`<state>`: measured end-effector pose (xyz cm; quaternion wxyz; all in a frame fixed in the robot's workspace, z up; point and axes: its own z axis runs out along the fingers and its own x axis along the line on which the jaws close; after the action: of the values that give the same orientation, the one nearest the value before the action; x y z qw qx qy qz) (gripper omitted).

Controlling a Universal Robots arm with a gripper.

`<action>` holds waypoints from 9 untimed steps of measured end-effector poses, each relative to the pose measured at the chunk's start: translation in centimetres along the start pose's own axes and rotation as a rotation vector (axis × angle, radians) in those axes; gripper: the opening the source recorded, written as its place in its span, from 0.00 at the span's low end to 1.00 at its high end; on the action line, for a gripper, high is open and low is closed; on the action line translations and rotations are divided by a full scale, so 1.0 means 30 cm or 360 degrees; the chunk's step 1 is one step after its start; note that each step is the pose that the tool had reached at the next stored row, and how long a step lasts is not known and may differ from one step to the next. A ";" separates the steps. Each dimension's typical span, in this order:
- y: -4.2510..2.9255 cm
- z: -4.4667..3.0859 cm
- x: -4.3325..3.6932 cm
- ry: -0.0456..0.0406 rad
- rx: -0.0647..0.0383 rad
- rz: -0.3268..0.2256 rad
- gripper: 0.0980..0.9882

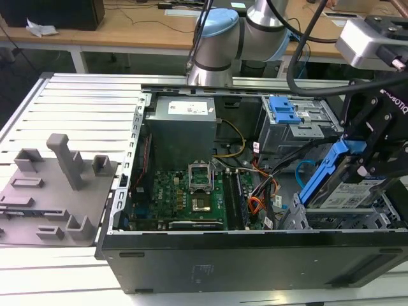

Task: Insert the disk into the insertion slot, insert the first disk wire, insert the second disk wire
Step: 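Insert the disk into the insertion slot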

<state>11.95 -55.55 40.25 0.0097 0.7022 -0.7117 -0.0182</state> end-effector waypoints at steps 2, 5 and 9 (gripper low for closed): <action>0.000 0.001 0.000 0.0000 0.0000 0.0000 0.30; 0.000 0.001 0.000 0.0001 0.0000 0.0000 0.31; 0.000 0.002 0.000 0.0000 0.0000 0.0000 0.38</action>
<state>11.95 -55.55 40.17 0.0097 0.7022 -0.7117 -0.0182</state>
